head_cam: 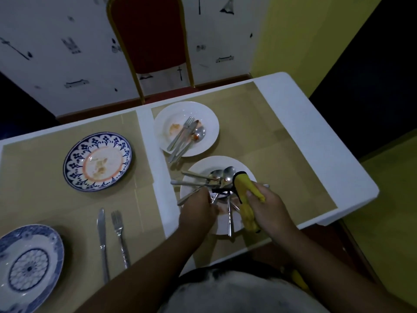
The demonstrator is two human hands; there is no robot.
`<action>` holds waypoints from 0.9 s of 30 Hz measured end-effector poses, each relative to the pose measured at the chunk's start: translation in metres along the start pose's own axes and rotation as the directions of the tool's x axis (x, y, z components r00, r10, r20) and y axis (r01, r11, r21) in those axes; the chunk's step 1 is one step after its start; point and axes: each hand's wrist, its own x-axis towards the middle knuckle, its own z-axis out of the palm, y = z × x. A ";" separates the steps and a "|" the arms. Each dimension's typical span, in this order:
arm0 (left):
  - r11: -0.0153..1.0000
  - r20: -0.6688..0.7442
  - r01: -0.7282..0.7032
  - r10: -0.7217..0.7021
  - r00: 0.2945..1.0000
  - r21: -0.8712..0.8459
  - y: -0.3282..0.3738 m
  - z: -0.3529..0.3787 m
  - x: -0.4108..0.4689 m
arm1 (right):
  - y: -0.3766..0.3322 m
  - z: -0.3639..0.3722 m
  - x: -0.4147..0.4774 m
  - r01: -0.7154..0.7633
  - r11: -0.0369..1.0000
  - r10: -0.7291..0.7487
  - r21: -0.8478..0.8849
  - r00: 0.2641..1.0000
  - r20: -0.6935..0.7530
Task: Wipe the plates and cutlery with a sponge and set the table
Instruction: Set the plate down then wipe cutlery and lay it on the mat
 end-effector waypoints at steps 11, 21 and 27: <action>0.945 0.050 0.193 -0.186 0.981 -0.263 0.010 -0.008 -0.002 | -0.015 -0.018 0.020 0.032 0.996 -0.032 0.079 0.999 -0.007; 0.368 0.330 0.470 -0.382 0.863 -0.802 -0.004 -0.056 -0.051 | -0.049 0.037 0.001 0.536 0.827 -0.501 -0.167 0.839 0.211; 0.413 0.292 0.408 -0.316 0.903 -0.814 -0.032 -0.083 -0.067 | -0.031 0.086 -0.008 0.796 0.502 -0.552 -0.340 0.597 0.583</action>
